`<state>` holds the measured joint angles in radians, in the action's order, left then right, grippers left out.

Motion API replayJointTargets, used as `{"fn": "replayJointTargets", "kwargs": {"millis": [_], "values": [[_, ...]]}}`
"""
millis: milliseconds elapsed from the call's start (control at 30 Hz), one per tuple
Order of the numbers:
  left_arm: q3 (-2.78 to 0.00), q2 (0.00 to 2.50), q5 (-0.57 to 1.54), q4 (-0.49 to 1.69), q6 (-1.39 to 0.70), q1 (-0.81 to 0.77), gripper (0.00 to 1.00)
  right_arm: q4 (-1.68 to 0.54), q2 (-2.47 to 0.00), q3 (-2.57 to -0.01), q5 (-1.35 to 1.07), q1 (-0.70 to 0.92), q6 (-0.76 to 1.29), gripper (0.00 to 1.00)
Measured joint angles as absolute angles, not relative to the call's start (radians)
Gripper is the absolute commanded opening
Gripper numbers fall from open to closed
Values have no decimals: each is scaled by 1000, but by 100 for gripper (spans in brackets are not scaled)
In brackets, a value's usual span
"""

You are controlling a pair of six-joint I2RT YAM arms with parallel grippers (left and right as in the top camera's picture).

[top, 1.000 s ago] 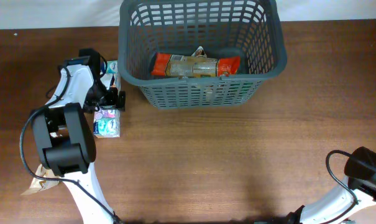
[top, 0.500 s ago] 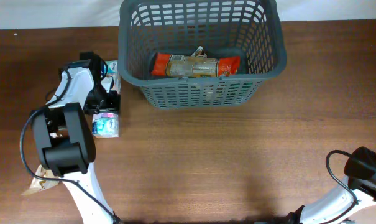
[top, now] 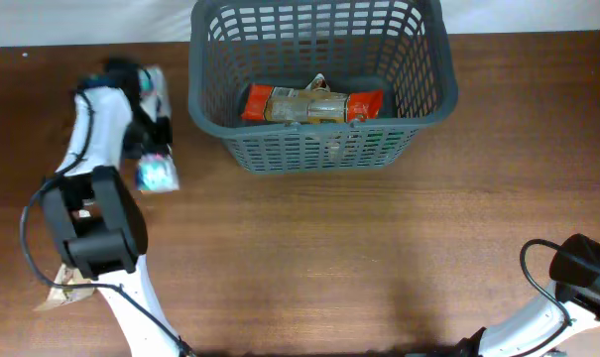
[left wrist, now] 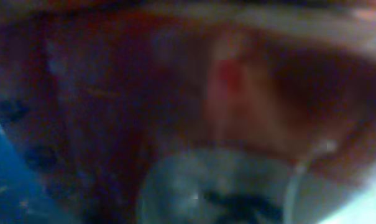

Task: Pack container
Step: 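Lift the tissue pack with the left gripper toward the basket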

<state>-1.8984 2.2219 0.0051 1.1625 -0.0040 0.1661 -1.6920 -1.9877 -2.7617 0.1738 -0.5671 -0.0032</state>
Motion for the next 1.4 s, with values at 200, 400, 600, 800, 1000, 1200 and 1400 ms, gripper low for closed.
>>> {"fn": "replayJointTargets", "kwargs": {"millis": [200,400,600,800,1000,1200,1400], "values": [[-2429,2197,13,1374,-45,211,2,-1692,-1988,-2761,173,-567,-4,99],[-2682,2068,133,1371,54,131,2,-1692,-1988,-2761,173,-567,-4,99],[-2738,1976,392,1253,197,-48,2,-1692,-1988,-2761,173,-567,-4,99],[-2731,1998,486,1202,344,-224,6,-1692,-1988,-2761,173,-567,-4,99],[-2731,2056,460,1201,443,-284,6,-1692,-1988,-2761,173,-567,-4,99],[-2731,2172,431,1206,470,-283,6,-1692,-1988,-2761,173,-567,-4,99],[-2722,2288,421,1212,490,-283,6,-1692,-1988,-2761,173,-567,-4,99]]}}
